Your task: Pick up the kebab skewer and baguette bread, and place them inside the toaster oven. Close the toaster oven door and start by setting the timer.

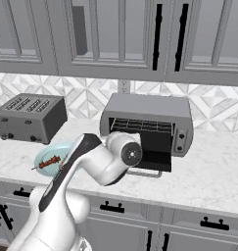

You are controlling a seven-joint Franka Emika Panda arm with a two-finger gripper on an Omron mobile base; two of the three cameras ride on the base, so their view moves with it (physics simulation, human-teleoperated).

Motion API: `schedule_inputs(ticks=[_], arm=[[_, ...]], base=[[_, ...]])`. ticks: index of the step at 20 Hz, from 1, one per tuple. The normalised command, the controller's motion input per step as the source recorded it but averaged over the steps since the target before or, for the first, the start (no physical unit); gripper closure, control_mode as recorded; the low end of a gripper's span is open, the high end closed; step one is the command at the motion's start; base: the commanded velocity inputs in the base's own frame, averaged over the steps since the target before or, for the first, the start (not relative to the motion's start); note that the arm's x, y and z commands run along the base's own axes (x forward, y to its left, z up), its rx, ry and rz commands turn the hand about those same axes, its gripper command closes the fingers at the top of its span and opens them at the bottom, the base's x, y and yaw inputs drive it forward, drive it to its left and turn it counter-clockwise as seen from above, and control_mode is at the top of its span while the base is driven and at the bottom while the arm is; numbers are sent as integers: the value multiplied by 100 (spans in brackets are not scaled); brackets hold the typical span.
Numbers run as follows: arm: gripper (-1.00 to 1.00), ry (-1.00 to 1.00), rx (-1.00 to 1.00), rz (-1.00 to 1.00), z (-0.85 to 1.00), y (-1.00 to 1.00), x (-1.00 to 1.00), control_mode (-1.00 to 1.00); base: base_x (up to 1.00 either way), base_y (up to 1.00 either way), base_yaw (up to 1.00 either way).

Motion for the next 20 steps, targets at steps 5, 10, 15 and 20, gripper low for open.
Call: schedule_inputs(ticks=[5,10,15,20], arm=[[-100,-15,20,0,-6,-13,29,-100],[-100,-11,7,0,-1,-12,21,-100],[-100,-10,1,0,-1,-1,22,-100],[-100,0,-1,0,-7,0,26,-100]], base=[[0,0,0],[0,0,0],[0,0,0],[0,0,0]])
